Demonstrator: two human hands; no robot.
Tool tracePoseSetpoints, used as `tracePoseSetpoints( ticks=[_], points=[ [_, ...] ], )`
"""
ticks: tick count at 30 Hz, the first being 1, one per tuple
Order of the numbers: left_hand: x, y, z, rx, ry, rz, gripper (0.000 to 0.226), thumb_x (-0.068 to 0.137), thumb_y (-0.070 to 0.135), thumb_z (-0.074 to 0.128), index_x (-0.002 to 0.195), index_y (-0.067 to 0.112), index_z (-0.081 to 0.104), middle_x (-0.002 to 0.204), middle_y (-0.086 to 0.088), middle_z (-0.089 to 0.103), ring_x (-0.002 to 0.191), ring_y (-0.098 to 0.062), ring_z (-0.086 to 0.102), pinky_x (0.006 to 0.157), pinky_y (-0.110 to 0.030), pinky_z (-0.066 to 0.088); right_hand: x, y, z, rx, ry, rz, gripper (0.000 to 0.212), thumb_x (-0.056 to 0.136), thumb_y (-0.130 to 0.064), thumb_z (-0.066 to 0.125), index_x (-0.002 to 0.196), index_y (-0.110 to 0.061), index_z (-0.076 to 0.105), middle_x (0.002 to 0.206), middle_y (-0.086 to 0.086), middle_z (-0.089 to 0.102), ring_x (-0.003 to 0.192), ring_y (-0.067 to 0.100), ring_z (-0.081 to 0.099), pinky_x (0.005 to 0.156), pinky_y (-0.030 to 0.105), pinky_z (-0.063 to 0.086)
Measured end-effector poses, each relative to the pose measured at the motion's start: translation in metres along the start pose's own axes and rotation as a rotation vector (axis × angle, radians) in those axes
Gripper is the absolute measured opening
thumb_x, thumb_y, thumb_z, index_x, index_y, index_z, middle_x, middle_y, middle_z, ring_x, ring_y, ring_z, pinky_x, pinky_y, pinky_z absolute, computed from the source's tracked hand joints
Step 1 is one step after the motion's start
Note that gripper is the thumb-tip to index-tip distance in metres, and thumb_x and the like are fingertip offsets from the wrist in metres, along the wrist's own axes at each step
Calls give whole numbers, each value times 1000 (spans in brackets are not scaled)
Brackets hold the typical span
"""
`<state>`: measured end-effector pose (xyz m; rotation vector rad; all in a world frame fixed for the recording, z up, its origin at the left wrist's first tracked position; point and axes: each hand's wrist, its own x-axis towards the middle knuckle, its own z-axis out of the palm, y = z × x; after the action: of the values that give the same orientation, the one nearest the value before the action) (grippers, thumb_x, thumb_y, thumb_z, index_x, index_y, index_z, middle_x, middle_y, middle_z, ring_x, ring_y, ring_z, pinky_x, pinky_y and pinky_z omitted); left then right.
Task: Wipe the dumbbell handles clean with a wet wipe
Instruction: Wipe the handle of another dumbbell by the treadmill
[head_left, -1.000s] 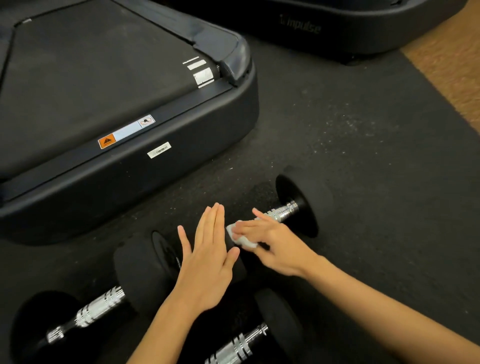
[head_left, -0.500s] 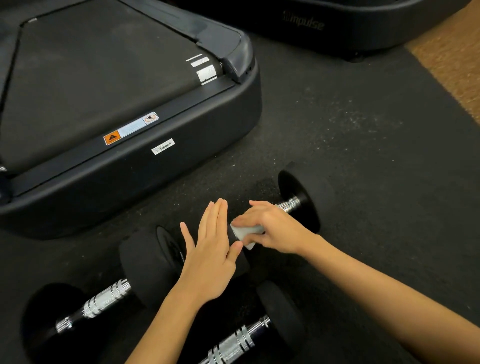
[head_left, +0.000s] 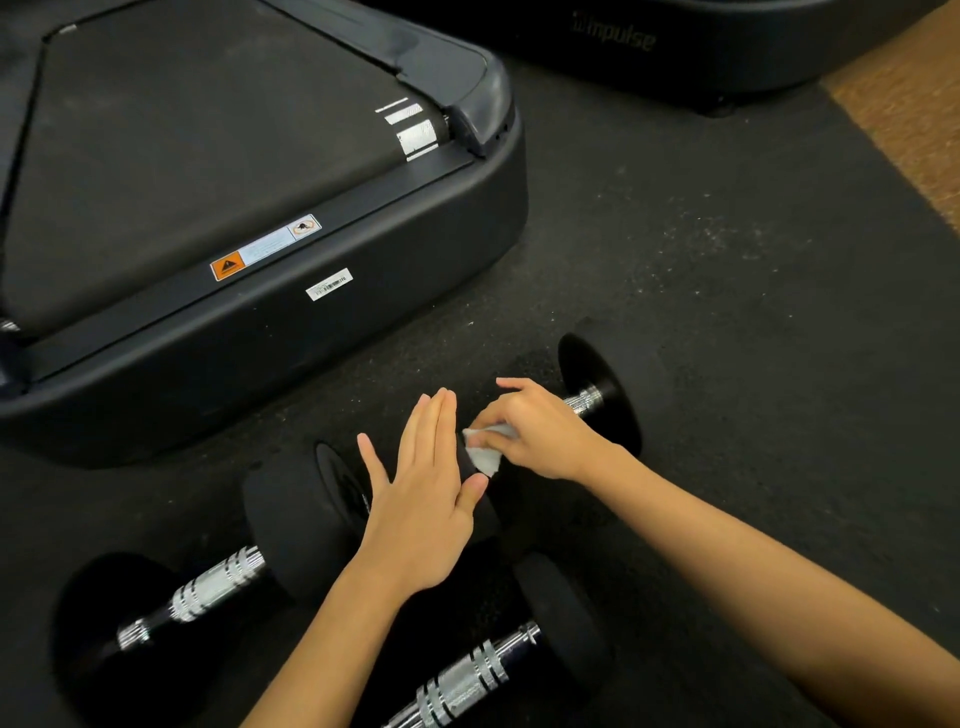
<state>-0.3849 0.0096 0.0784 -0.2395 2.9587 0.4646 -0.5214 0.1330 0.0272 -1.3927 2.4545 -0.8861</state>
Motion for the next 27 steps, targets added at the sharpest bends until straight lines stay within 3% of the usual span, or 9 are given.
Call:
tracePoseSetpoints(
  ticks=[3, 6, 9, 12, 14, 19, 22, 25, 27],
  points=[
    [-2, 0, -1, 20, -2, 1, 77, 102, 38, 35, 143, 29, -30, 156, 16, -29, 140, -1, -31, 113, -58, -18, -6, 3, -4, 16, -28, 14, 29, 93, -36, 61, 117, -22, 69, 116, -10, 70, 110, 0, 60, 121, 31, 9],
    [-3, -2, -3, -6, 2, 7, 78, 101, 41, 35, 145, 31, -29, 151, 20, -32, 138, 3, -33, 112, -57, -21, -22, 7, 1, 21, 3, 0, 43, 87, -30, 69, 129, -27, 61, 128, -14, 63, 124, -2, 50, 119, 25, 2],
    [-4, -4, -2, -6, 28, 8, 78, 98, 50, 31, 144, 34, -30, 150, 23, -36, 137, 5, -33, 111, -56, -23, -30, 9, 13, -21, 84, -30, 46, 85, -25, 71, 130, -27, 60, 127, -13, 64, 125, 1, 51, 120, 27, 2],
    [-6, -6, 6, 83, 118, 19, 72, 92, 66, 4, 148, 32, -26, 156, 14, -31, 142, -3, -30, 110, -54, -20, -29, 10, 19, -79, 137, -49, 37, 87, -29, 69, 123, -26, 65, 118, -12, 68, 117, 3, 57, 121, 32, 12],
    [-7, -7, 14, 131, 155, 23, 73, 90, 65, -10, 151, 26, -20, 161, 6, -21, 145, -9, -25, 111, -54, -18, -23, 8, 17, -91, 134, -46, 28, 89, -31, 65, 117, -27, 69, 111, -12, 71, 112, 3, 59, 120, 33, 14],
    [-8, -6, 23, 284, 227, 32, 68, 99, 46, 16, 153, 5, 11, 162, -10, 10, 150, -23, 4, 116, -64, 4, 0, 2, 7, 10, 42, 67, 25, 93, -42, 56, 100, -26, 75, 91, -8, 75, 94, 4, 65, 119, 31, 13],
    [-9, -5, 25, 319, 248, 34, 68, 98, 45, 19, 151, 2, 22, 160, -13, 20, 149, -25, 13, 115, -63, 12, -4, -5, 8, -130, 88, 100, 31, 98, -43, 48, 96, -25, 73, 78, -7, 72, 84, 6, 66, 118, 30, 13],
    [-8, -6, 26, 309, 248, 22, 69, 98, 45, 21, 151, 3, 23, 160, -13, 20, 149, -25, 13, 115, -62, 16, -28, -10, 20, -271, 204, 33, 21, 96, -28, 54, 108, -25, 70, 97, -10, 72, 100, 8, 65, 119, 35, 13],
    [-7, -4, 28, 304, 248, 15, 69, 97, 44, 20, 151, 2, 22, 160, -13, 20, 149, -25, 13, 115, -62, 16, -40, -12, 31, -267, 247, 6, 30, 88, -15, 65, 117, -22, 69, 111, -9, 71, 113, 12, 62, 118, 38, 18]
  ],
)
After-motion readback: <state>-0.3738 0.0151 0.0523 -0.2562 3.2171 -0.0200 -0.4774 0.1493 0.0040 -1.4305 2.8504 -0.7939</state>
